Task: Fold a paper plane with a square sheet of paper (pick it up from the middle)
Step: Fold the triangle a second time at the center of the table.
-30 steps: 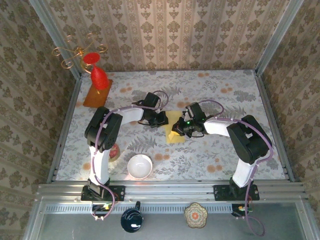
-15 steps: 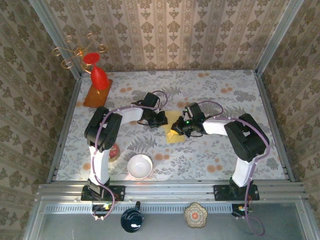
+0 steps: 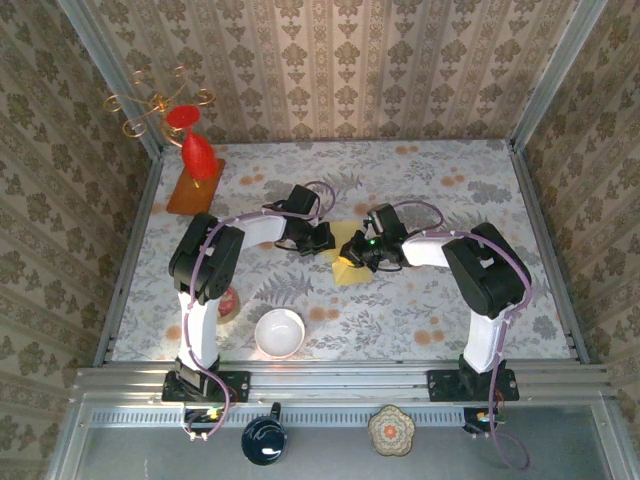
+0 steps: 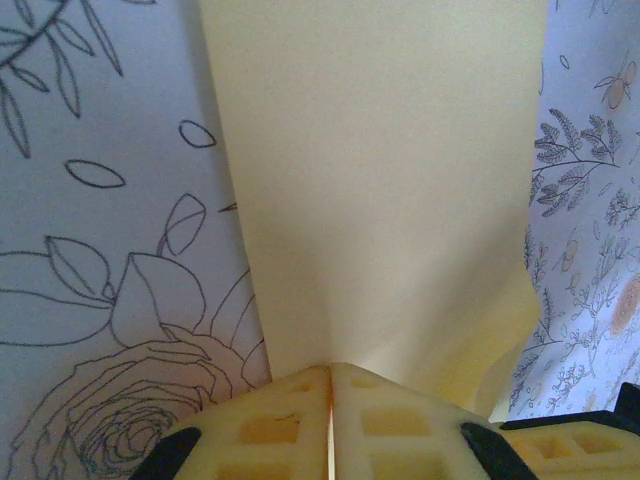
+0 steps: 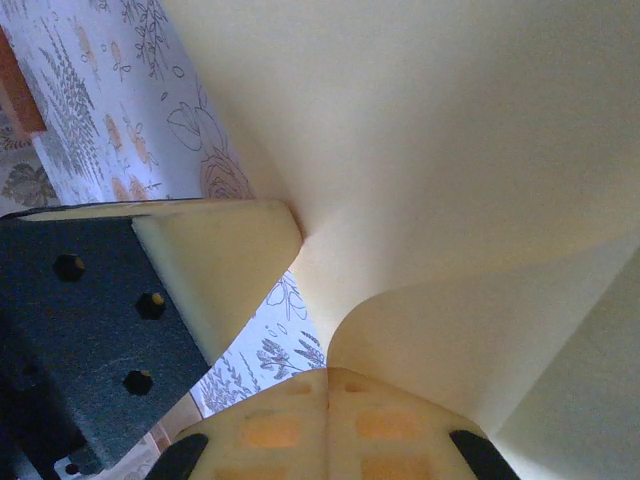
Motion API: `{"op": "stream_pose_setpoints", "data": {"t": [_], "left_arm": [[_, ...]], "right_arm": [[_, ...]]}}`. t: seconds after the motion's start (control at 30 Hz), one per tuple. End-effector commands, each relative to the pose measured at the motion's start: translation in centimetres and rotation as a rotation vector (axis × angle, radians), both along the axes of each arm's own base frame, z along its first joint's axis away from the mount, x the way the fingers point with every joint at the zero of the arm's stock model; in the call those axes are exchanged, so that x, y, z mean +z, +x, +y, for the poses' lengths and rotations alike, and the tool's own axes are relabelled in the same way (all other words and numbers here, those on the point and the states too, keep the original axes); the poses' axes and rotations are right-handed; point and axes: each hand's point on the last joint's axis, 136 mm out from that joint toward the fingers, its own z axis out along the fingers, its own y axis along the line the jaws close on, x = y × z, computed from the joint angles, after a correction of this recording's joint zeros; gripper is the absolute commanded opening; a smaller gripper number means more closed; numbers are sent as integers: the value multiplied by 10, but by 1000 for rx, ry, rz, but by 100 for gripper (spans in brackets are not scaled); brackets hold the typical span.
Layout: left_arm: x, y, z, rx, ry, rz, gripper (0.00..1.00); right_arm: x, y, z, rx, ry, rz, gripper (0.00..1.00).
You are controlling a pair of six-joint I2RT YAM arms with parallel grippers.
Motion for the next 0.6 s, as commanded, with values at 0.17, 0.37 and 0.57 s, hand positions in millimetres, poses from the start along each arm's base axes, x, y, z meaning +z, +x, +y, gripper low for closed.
{"op": "stream_pose_setpoints", "data": {"t": [0.17,0.37,0.57], "left_arm": [[-19,-10,10,15,37,72,11],[-20,-11,11,18,39,73,11],[-20,-10,11,16,41,72,11]], "right_arm": [[-2,9,-1,-23,-26,-13,0],[-6,9,-5,-35,-48,-10,0],[-8,10,-5,-42,-53,-8,0]]}}
